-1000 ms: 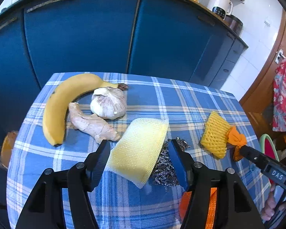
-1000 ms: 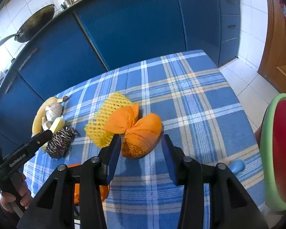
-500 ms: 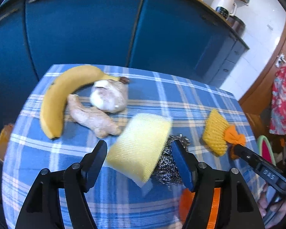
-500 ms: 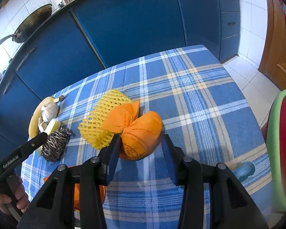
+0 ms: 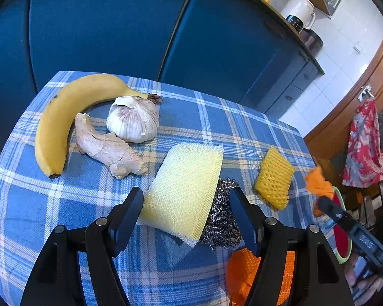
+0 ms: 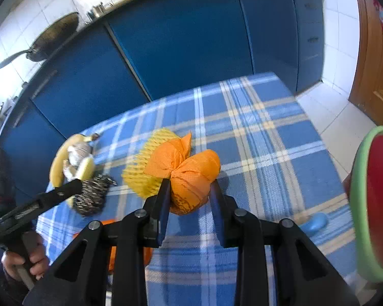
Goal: Collect trash
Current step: 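Grasp and lift the yellow sponge with the left tool while the right tool holds the orange bag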
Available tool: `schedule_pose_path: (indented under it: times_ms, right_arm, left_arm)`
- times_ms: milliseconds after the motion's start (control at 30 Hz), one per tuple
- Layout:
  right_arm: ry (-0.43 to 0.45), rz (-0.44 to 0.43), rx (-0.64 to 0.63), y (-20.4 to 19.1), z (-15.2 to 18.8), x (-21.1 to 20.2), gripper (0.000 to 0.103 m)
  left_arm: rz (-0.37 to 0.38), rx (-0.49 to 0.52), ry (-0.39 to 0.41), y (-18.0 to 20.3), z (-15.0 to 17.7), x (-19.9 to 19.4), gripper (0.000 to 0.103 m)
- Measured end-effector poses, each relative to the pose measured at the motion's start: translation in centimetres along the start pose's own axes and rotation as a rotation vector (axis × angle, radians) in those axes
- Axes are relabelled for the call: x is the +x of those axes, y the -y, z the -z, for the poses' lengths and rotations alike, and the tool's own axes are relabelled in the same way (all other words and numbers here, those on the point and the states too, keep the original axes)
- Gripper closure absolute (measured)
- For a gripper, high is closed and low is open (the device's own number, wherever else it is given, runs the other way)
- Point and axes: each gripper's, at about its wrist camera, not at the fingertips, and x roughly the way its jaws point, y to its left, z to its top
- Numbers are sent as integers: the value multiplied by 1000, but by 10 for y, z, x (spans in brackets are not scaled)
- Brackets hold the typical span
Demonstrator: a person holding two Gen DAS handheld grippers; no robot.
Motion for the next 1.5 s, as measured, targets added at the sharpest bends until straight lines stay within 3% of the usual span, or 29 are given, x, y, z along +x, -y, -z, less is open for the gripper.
schedule_pose_path:
  times_ms: [33,100,167,200,333,400,500,633,733,800,833,900,933,1167,1500]
  right_arm:
    - [6,-3,-3,-1,0,-4,70]
    - [21,-11,-9,-2,2,-16,70]
    - [31,-17,-12,-2,4,-25,70]
    - [36,-21,-12,-2,6,-31,70]
    - [57,-24,-10,1,13,-50,70]
    - [67,-22,-4,5,17,-60,70]
    - [81,-17,8,10,23,-74,70]
    - [99,-10,21,18,29,-90,70]
    - [109,-5,35,23,35,-101,70]
    - [114,-3,47,28,39,-107,70]
    - [115,-3,51,29,39,-109,70]
    - [122,2,62,34,43,-115,70]
    - [124,4,66,35,44,-117,70]
    - [155,39,98,57,48,-139,70]
    - [179,59,155,81,64,-160,70]
  left_arm:
    - [-2,-3,-1,0,0,1,34]
    - [6,-16,2,-3,-1,1,50]
    - [26,-43,-2,-7,-2,1,53]
    - [29,-52,-1,-9,-2,1,59]
    - [37,-62,-4,-11,-1,-4,64]
    - [47,-60,10,-8,0,-12,76]
    - [53,-52,28,-6,3,-25,85]
    - [35,-58,18,-4,9,-31,85]
    - [30,-80,0,-7,11,-31,78]
    - [12,-85,-33,-6,11,-25,49]
    - [-7,-88,-57,-7,12,-20,47]
    - [5,-114,-94,-12,16,-9,47]
    - [10,-120,-63,-13,17,-11,47]
    - [9,-123,-45,-16,21,-16,58]
    - [9,-101,4,-6,34,-59,59]
